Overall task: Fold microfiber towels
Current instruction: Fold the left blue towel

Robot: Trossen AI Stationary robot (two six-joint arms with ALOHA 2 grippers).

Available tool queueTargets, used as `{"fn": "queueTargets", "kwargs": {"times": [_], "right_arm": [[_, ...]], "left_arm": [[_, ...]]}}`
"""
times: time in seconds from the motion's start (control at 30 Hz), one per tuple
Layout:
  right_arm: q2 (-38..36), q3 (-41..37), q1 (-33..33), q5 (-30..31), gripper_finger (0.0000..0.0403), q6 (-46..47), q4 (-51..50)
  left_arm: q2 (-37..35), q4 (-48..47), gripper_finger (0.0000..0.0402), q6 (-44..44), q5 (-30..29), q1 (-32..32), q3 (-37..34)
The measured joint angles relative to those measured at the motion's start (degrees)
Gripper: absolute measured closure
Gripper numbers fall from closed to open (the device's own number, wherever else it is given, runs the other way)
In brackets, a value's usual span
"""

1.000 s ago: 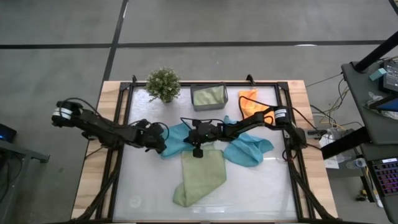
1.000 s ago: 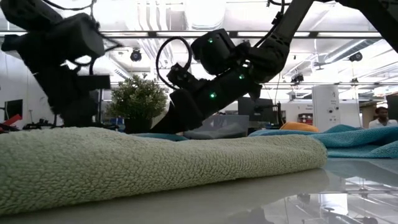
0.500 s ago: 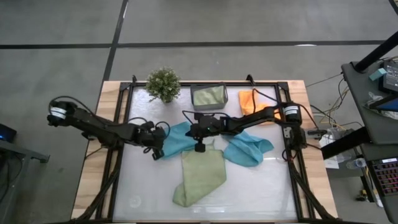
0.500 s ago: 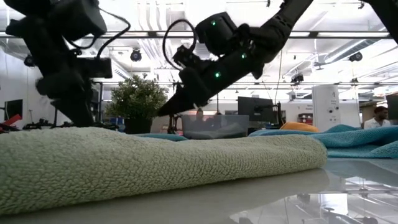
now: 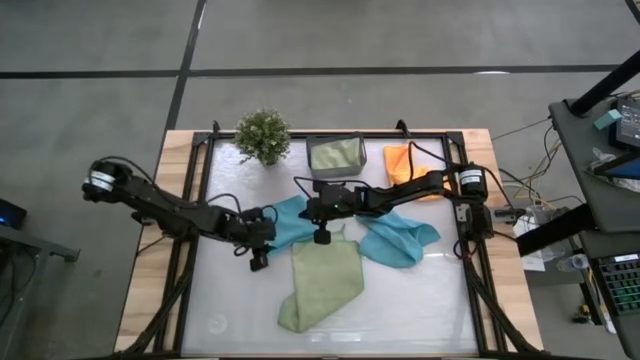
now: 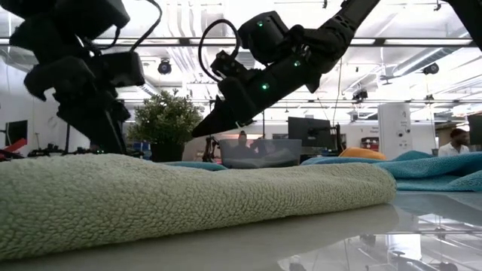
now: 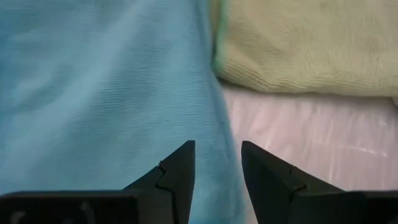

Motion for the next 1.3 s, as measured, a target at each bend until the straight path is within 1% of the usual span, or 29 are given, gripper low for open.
{"fn": "queueTargets", "kwargs": {"times": [0.1,0.23,0.53,0.7,0.83,0.97,1.03,1.2,1.3], "right_arm": [[0.0,0.0,0.0,0.0,0.0394,0.3,0.0],[0.0,-0.1,0.0,0.0,0.0394,0.3,0.0],[0.0,0.1,0.0,0.0,0.0394,-0.4,0.7],[0.0,0.1,0.0,0.0,0.0394,-0.6,1.0],[0.1,0.1,0.0,0.0,0.0394,-0.7,1.2],[0.1,0.1,0.0,0.0,0.0394,-0.7,1.3],[0.1,0.1,0.0,0.0,0.0394,-0.7,1.4],[0.1,0.1,0.0,0.0,0.0394,-0.6,1.4],[0.1,0.1,0.0,0.0,0.0394,-0.6,1.4]], "left_arm": [[3.9,-0.1,0.0285,0.0,1.0,-0.8,1.1],[5.8,-3.8,0.0285,0.2,1.7,-0.9,3.6],[4.0,-8.9,0.0285,2.0,1.8,-0.9,4.7],[3.3,-8.9,0.0283,1.5,1.8,-0.9,4.8],[3.0,-8.9,0.0257,1.9,1.9,-0.9,4.8],[2.9,-9.0,0.0218,6.1,1.5,-0.9,4.8],[3.0,-9.1,0.0206,8.2,0.9,-0.9,4.8],[4.1,-9.2,0.0201,9.4,0.0,-0.9,4.8],[4.8,-11.0,0.0209,9.3,0.0,-0.9,4.8]]}}
